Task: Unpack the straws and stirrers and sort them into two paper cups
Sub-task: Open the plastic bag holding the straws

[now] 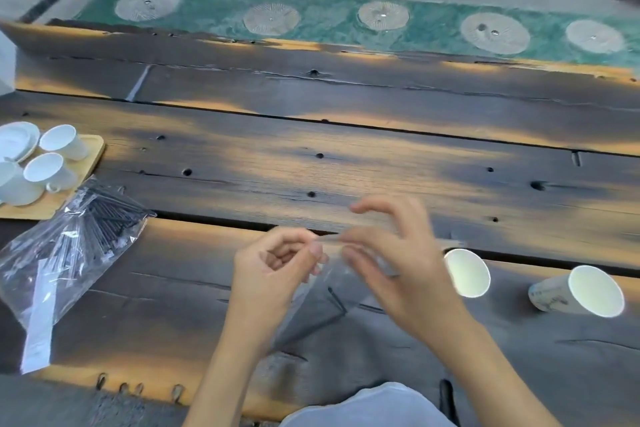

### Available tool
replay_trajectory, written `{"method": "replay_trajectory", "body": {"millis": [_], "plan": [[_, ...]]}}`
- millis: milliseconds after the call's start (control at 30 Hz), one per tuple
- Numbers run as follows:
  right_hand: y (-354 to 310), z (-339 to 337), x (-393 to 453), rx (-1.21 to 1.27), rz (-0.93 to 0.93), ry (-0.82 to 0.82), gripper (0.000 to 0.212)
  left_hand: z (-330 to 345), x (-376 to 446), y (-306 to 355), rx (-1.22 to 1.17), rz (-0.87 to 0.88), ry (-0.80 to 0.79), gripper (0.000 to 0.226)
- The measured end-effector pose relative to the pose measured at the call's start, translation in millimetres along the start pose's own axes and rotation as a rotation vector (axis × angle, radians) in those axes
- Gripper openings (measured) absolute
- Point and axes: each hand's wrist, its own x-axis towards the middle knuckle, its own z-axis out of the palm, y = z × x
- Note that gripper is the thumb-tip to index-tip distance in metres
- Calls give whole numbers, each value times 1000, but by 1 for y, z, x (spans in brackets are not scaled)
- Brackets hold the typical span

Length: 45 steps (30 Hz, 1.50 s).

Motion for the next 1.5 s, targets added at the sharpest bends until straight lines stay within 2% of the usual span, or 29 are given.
{"method": "replay_trajectory", "body": {"millis": [100,167,267,367,433,567,667,733,800,867,1033,1167,1300,1500], "plan": [[-9,12,9,150,20,-179,15,4,0,4,54,33,-84,6],[-5,10,16,286,107,-169,13,2,-1,8,63,27,-140,13],[1,1,26,364,184,-196,5,-5,-1,12,61,18,-201,12],[5,-3,30,502,325,-259,21,-9,0,12,23,-2,-201,17],[7,-6,28,533,345,-283,26,-8,1,13,2,-12,-181,20],[14,-13,19,399,351,-385,25,-8,1,14,-32,-29,-110,22],[15,-17,17,372,324,-327,29,-8,1,17,-4,-39,-116,21],[11,-19,18,320,218,-312,32,-7,0,18,-20,-58,-123,22],[9,-21,19,214,57,-338,25,-6,0,19,-41,-66,-120,24],[9,-22,19,186,1,-355,23,-6,-1,18,-59,-62,-118,25],[10,-18,21,195,84,-369,35,-9,-2,18,-62,-54,-175,19],[5,-14,21,178,96,-322,8,-11,-3,17,-82,-62,-203,15],[-1,-7,15,224,149,-320,26,-6,-3,20,-43,-43,-136,17],[-2,-2,12,154,60,-183,18,-1,-5,25,9,19,-142,10]]}}
